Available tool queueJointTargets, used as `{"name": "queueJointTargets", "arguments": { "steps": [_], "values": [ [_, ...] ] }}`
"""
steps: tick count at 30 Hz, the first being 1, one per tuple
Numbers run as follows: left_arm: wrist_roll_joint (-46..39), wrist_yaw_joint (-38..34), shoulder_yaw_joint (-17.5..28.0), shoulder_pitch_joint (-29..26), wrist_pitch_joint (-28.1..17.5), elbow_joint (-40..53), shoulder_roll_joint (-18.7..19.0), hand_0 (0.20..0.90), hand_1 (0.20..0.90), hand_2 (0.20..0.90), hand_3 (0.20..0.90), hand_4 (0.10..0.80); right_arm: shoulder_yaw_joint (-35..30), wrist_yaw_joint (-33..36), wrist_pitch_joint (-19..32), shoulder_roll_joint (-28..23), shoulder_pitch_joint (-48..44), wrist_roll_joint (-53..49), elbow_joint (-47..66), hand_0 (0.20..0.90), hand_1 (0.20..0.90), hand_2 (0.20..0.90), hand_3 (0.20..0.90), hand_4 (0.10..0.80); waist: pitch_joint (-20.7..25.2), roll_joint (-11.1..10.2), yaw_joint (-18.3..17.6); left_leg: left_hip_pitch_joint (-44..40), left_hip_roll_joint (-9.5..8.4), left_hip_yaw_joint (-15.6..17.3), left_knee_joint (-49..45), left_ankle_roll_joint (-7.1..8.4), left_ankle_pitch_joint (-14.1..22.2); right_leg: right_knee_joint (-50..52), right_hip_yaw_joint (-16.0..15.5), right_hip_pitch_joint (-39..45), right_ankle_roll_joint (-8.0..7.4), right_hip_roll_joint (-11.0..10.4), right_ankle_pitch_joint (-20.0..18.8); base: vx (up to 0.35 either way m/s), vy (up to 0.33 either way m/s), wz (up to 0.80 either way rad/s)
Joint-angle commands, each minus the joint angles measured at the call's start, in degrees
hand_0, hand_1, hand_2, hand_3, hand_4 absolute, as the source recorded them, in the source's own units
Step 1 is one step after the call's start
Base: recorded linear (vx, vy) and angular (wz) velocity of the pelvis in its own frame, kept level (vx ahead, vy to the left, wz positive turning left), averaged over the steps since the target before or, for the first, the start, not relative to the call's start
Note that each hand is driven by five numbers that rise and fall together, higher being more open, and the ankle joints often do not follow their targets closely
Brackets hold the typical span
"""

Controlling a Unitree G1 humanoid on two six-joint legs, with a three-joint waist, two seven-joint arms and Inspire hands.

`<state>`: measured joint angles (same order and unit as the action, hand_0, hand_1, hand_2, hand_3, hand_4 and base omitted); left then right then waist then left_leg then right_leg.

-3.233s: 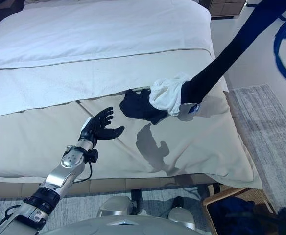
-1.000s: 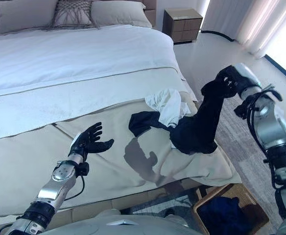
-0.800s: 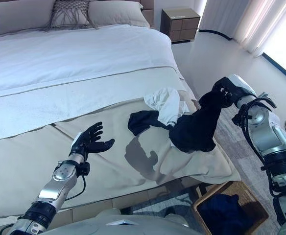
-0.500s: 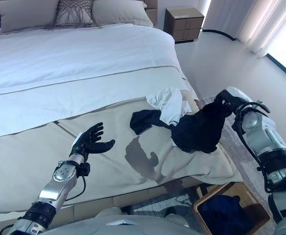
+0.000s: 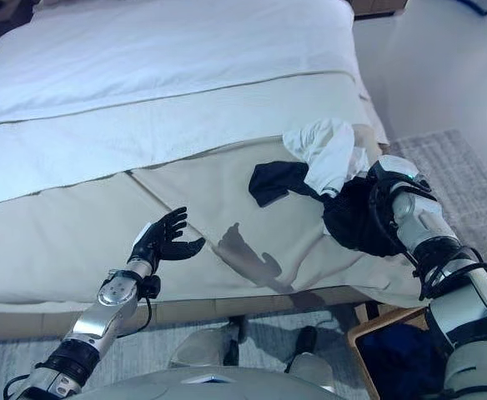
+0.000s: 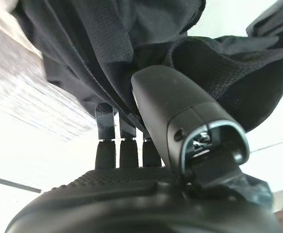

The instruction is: Pick up the clothes from the bed and place them into the basket

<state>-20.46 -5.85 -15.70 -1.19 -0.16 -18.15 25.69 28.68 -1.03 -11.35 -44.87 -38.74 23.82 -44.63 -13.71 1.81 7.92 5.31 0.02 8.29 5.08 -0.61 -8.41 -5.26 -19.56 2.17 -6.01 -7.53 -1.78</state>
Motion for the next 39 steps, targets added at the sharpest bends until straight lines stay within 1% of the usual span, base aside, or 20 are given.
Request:
{"name": "queueJointTargets", "arguments": {
  "steps": [1,4,6,8,12,16,19,25,28,32,34,37,39],
  "values": [
    [-1.71,-2.11,-0.87,-5.89,-5.88,7.01,1.78,0.9,0.9,0.9,0.9,0.8,2.95,5.98,-0.86,-3.95,-12.69,2.74,-1.59,0.9,0.9,0.9,0.9,0.8,-1.33,0.67,0.67,-2.13,-0.01,-0.47,-0.08,1.65,7.24,1.22,0.25,-4.4,0.18,-0.49,-1.93,-0.058,0.023,0.04],
    [-1.99,-2.33,-1.01,-5.54,-6.01,7.38,2.07,0.9,0.9,0.9,0.9,0.8,2.45,6.14,-0.83,-4.56,-12.03,2.73,-2.21,0.9,0.9,0.9,0.9,0.8,-2.0,1.18,0.57,-1.66,-0.14,-0.66,-0.08,1.55,7.1,1.32,0.15,-4.68,0.34,-0.4,-1.73,-0.011,0.005,0.0],
    [-2.21,-1.97,-0.91,-5.4,-5.79,7.59,2.46,0.9,0.9,0.9,0.9,0.8,2.34,7.38,-1.3,-5.01,-11.44,3.13,-2.41,0.9,0.9,0.9,0.9,0.8,-2.34,1.41,0.51,-1.45,-0.16,-0.69,-0.08,1.54,7.01,1.63,0.08,-4.92,0.41,-0.43,-1.54,0.0,0.0,0.0],
    [-2.53,-1.93,-1.09,-5.34,-6.02,7.64,2.87,0.9,0.9,0.9,0.9,0.8,2.06,7.21,-2.54,-5.77,-11.1,3.9,-1.47,0.9,0.9,0.9,0.9,0.8,-2.72,1.6,0.28,-1.33,-0.24,-0.65,-0.08,1.51,6.96,2.13,0.15,-5.21,0.47,-0.44,-1.29,0.0,0.0,0.0],
    [-2.9,-2.15,-1.25,-5.47,-6.04,8.24,3.18,0.9,0.9,0.9,0.9,0.8,1.89,7.0,-3.34,-6.61,-10.53,5.64,-2.05,0.9,0.9,0.9,0.9,0.8,-2.9,1.76,-0.11,-1.44,-0.31,-0.36,-0.08,1.54,6.99,2.07,0.39,-5.05,0.56,-0.33,-1.13,0.0,0.0,0.0],
    [-2.66,-2.28,-1.18,-4.84,-5.89,8.48,3.06,0.9,0.9,0.9,0.9,0.8,1.13,6.88,-3.88,-7.15,-8.69,7.6,-2.52,0.9,0.9,0.9,0.9,0.8,-2.43,1.48,-0.54,-2.41,-0.24,0.02,-0.08,1.56,7.4,1.57,0.74,-4.03,0.55,-0.18,-1.08,0.037,0.001,-0.02],
    [-2.46,-2.0,-1.15,-4.92,-5.84,8.36,3.08,0.9,0.9,0.9,0.9,0.8,0.62,6.01,-5.9,-7.69,-8.17,9.27,-2.61,0.9,0.9,0.9,0.9,0.8,-2.16,1.18,-0.9,-2.84,-0.11,0.49,-0.08,1.65,7.52,1.24,1.15,-3.63,0.45,-0.05,-1.21,0.009,-0.002,-0.01],
    [-2.22,-2.28,-1.41,-4.39,-4.77,8.94,3.06,0.9,0.9,0.9,0.9,0.8,-1.05,8.39,-5.67,-8.82,-6.93,9.06,-3.61,0.9,0.9,0.9,0.9,0.8,-1.55,0.73,-1.33,-4.07,0.02,1.14,-0.28,1.54,8.08,1.29,1.7,-2.65,0.45,0.12,-0.91,0.045,-0.009,-0.06],
    [-2.39,-2.2,-1.48,-4.86,-4.69,9.03,3.33,0.9,0.9,0.9,0.9,0.8,-2.27,9.78,-5.1,-9.37,-7.05,6.71,-2.78,0.9,0.9,0.9,0.9,0.8,-2.06,0.91,-1.46,-3.71,0.13,1.39,-0.78,1.57,8.08,2.44,1.83,-3.18,0.59,0.1,-0.31,-0.01,-0.016,-0.1],
    [-2.74,-2.71,-2.12,-6.38,-5.12,8.61,3.16,0.9,0.9,0.9,0.9,0.8,-3.13,10.58,-3.69,-9.06,-8.31,2.98,-2.7,0.9,0.9,0.9,0.9,0.8,-3.77,1.76,-1.57,-2.29,0.04,1.07,-2.04,1.6,8.05,5.32,1.78,-4.74,1.2,0.01,1.08,-0.05,-0.013,-0.02],
    [-2.85,-2.84,-2.4,-7.02,-6.03,8.47,3.02,0.9,0.9,0.9,0.9,0.8,-2.73,10.46,-3.08,-9.15,-9.38,1.45,-2.83,0.9,0.9,0.9,0.9,0.8,-5.25,2.51,-1.53,-0.67,-0.19,0.66,-3.71,1.72,8.12,7.87,1.58,-6.26,1.81,-0.23,2.28,-0.075,0.006,-0.03],
    [-3.35,-2.86,-3.23,-8.06,-8.17,7.85,2.39,0.9,0.9,0.9,0.9,0.8,-1.59,9.92,-2.65,-8.86,-11.65,0.33,-4.64,0.9,0.9,0.9,0.9,0.8,-7.98,4.19,-1.19,2.37,-0.31,-0.04,-7.58,2.27,8.41,11.52,0.5,-8.61,2.95,-1.09,3.81,-0.089,0.024,-0.01],
    [-3.39,-2.93,-3.66,-8.52,-9.47,8.08,2.09,0.9,0.9,0.9,0.9,0.8,-0.76,9.95,-2.28,-8.52,-13.48,-1.19,-6.21,0.9,0.9,0.9,0.9,0.8,-10.06,5.05,-0.89,4.24,-0.59,-0.34,-10.96,2.41,9.34,14.52,-0.1,-10.18,3.64,-1.79,5.18,-0.094,0.013,0.01]
  ]
}}
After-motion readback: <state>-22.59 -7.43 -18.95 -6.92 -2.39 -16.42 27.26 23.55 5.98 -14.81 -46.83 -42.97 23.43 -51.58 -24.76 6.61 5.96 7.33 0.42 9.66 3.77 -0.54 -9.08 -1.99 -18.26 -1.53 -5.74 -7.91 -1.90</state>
